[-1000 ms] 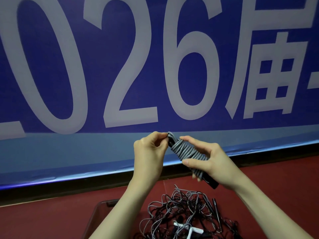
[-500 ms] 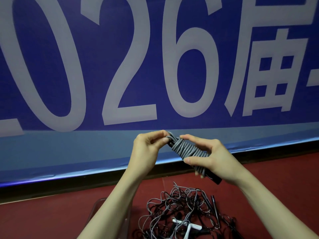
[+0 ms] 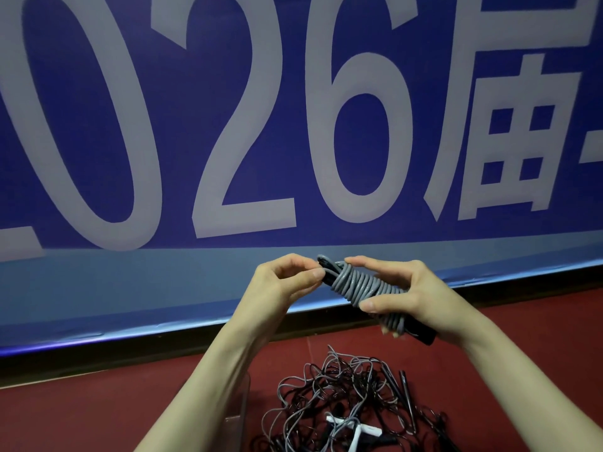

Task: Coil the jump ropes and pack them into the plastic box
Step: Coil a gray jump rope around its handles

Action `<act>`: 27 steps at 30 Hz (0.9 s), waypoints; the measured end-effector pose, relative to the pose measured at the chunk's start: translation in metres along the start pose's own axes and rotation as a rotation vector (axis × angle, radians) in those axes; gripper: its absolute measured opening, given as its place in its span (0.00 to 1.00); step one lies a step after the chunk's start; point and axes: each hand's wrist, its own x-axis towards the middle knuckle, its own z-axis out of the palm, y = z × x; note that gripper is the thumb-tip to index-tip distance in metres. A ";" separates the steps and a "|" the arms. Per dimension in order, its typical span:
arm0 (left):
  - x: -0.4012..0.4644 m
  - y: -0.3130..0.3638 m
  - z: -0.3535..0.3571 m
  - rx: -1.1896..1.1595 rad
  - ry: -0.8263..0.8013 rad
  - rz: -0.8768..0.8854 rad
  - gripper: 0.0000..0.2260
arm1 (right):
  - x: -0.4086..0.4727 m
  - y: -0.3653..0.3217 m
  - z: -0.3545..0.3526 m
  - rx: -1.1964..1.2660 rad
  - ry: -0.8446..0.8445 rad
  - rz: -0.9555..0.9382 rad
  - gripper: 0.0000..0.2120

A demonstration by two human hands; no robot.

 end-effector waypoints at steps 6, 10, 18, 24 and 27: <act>0.007 -0.006 0.012 -0.450 0.066 -0.139 0.06 | 0.000 0.000 -0.006 -0.006 -0.042 -0.012 0.26; 0.009 -0.008 0.012 -0.511 0.059 -0.227 0.11 | -0.001 0.004 -0.010 0.039 -0.064 0.011 0.26; 0.008 -0.004 0.003 -0.383 -0.043 -0.268 0.06 | 0.000 0.009 -0.013 0.121 -0.125 0.039 0.26; -0.004 0.012 0.007 0.386 0.035 0.241 0.09 | 0.004 0.011 -0.012 0.207 -0.072 0.010 0.26; -0.003 0.004 0.014 0.613 0.222 0.568 0.06 | 0.005 0.011 -0.007 0.275 -0.086 -0.001 0.26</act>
